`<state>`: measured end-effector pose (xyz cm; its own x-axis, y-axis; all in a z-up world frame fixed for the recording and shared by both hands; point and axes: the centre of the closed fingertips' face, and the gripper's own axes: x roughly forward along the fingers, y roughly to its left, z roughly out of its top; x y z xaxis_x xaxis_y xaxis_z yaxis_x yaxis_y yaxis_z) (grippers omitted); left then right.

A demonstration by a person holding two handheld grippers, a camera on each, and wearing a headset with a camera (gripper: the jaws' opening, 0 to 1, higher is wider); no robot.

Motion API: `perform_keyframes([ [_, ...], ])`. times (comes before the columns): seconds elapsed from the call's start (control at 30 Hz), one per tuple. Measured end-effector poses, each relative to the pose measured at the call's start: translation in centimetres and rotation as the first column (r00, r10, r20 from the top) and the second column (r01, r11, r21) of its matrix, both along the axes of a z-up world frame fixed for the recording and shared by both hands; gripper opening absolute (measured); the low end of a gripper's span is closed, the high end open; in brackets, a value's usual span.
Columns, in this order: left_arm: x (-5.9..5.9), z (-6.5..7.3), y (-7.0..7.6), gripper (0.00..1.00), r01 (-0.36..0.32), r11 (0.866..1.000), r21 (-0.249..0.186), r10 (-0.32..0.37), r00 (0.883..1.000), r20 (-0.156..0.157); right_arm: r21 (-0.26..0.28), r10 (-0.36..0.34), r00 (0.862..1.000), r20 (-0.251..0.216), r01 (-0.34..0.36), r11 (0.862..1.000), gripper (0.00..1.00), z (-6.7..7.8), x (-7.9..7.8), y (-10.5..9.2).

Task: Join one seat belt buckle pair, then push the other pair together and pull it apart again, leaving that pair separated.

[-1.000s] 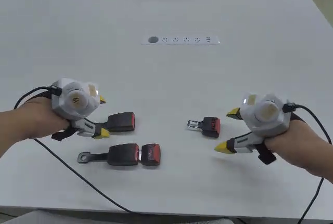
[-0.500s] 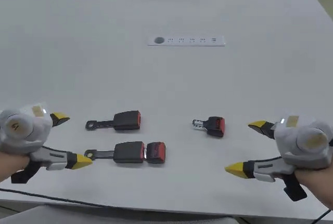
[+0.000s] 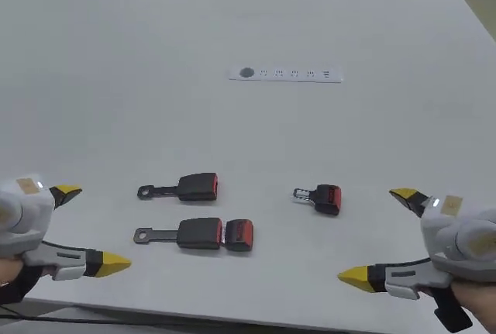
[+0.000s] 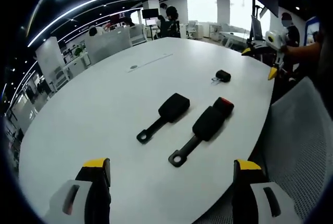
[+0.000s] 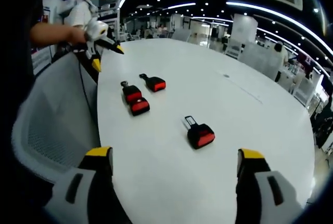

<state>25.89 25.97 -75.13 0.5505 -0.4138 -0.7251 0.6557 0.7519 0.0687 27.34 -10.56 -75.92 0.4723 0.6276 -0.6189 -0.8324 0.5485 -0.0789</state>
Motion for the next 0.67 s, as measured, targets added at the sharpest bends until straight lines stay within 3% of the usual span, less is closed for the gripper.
perform_keyframes([
  [0.27,-0.5,0.0,0.5,1.00,-0.028,1.000,-0.010,0.029,1.000,0.007,0.015,-0.036,0.999,-0.024,0.036,0.999,1.00,-0.3,-0.1,-0.1],
  [0.37,-0.7,-0.1,0.4,1.00,-0.028,1.000,-0.014,0.028,1.000,0.006,0.011,-0.069,0.998,-0.015,0.069,0.998,1.00,-0.3,0.2,-0.7],
  [0.47,-0.8,-0.2,0.5,1.00,-0.033,0.999,-0.014,0.033,0.999,0.003,0.026,-0.090,0.995,-0.035,0.091,0.995,1.00,-0.5,0.3,-1.2],
  [0.67,-0.9,-0.2,0.4,1.00,-0.032,0.999,-0.009,0.032,0.999,0.000,0.019,-0.099,0.994,-0.038,0.100,0.995,1.00,-0.8,0.1,-1.1],
])
